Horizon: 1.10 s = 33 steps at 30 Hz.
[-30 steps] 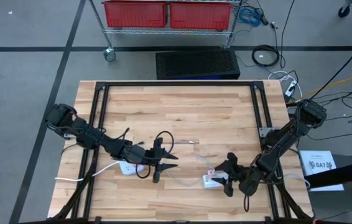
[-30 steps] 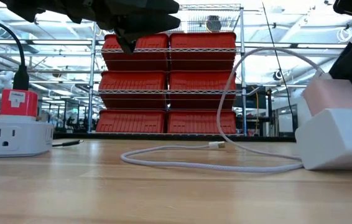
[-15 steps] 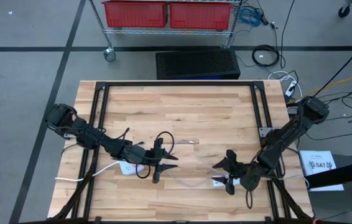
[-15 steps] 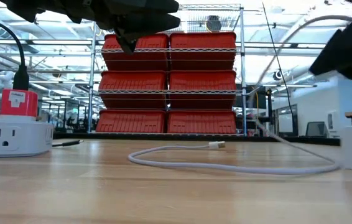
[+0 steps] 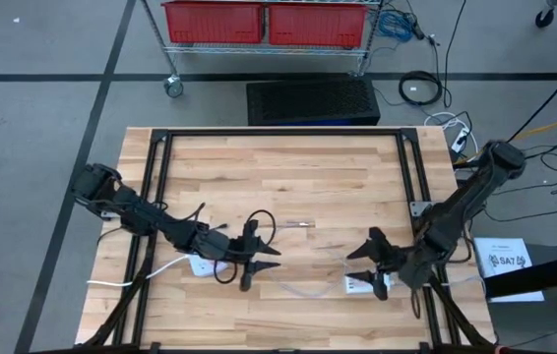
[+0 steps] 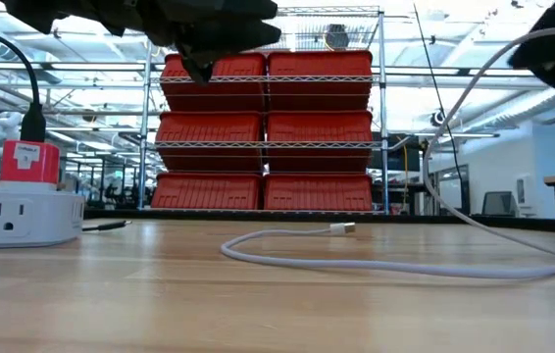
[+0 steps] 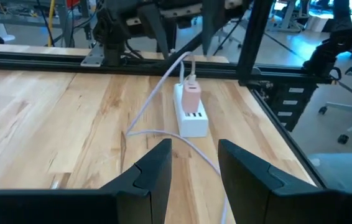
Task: Insert USB
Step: Return to Home Position
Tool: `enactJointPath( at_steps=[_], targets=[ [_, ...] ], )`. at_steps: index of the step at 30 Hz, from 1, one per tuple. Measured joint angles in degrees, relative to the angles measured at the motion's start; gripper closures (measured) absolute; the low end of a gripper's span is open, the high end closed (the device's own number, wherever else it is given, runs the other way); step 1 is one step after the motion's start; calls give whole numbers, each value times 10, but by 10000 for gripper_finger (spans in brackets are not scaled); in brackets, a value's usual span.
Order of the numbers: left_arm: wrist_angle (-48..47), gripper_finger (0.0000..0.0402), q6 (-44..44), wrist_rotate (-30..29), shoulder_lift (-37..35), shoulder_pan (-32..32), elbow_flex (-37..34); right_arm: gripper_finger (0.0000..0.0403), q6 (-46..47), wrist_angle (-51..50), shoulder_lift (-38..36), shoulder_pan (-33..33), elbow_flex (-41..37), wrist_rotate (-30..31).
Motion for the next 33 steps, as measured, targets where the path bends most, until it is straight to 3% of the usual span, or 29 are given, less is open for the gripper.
enactJointPath(
  at_steps=[8, 13, 16, 19, 22, 28, 33],
  targets=[
    [-114, 265, 17, -28, -77, -1, 0, 167, -94, 0, -69, -8, 0, 49],
    [-153, 280, 64, -56, -111, 0, -5, 179, -204, -2, -86, -54, 0, 73],
    [-144, 310, 86, -78, -129, 14, -31, 221, -266, 5, -87, -96, 0, 74],
    [-117, 356, 94, -59, -157, 39, -72, 300, -346, 28, -94, -134, 0, 72],
    [-62, 393, 111, -24, -191, 77, -114, 383, -418, 59, -115, -171, 0, 33],
    [-3, 397, 119, 58, -231, 184, -168, 400, -488, 83, -152, -269, -8, -58],
    [-14, 397, 149, 85, -254, 224, -175, 402, -522, 187, -170, -365, -72, -202]
  ],
)
